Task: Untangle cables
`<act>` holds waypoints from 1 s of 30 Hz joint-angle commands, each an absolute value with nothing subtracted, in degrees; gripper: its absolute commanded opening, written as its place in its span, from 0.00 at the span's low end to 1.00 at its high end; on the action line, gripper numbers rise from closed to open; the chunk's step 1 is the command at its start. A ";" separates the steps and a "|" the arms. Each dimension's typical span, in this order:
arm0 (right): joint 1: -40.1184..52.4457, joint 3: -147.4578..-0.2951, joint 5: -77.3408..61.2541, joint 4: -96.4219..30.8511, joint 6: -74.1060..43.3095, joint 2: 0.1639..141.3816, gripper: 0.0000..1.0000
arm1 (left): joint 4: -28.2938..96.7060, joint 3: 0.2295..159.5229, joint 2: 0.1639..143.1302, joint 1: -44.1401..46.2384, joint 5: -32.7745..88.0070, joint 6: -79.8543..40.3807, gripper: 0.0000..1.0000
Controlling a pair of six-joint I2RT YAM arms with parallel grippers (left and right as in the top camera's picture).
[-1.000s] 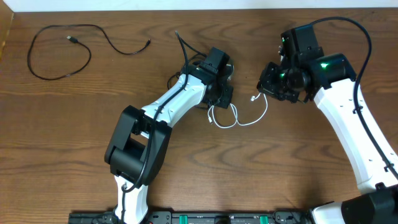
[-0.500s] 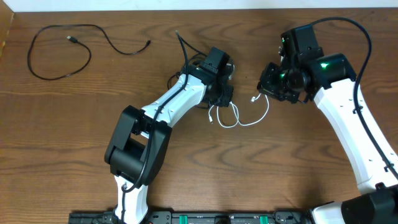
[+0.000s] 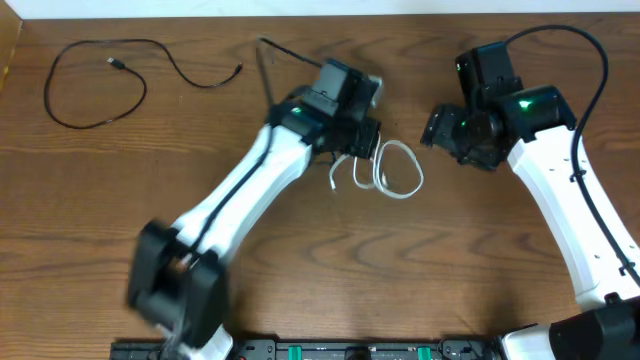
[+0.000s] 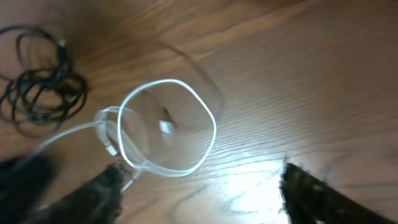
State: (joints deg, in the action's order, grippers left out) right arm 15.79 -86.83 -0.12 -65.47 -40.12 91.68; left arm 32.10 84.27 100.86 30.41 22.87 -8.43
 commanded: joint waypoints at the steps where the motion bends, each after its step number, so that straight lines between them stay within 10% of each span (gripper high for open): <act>1: 15.20 -86.87 3.22 -65.71 -39.97 91.66 0.85 | 32.08 86.11 93.41 30.28 23.99 -8.82 0.07; 19: 15.20 -86.87 -1.61 -66.37 -37.06 91.68 0.93 | 32.18 86.11 82.74 30.28 21.89 -11.68 0.07; 30: 15.20 -86.87 -11.27 -64.58 -10.35 91.68 0.99 | 32.05 86.11 82.72 29.74 15.70 -22.15 0.08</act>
State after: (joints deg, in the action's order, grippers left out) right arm 15.33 -86.83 -8.88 -64.97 -21.63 91.68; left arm 32.45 85.32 83.35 30.37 17.37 -18.79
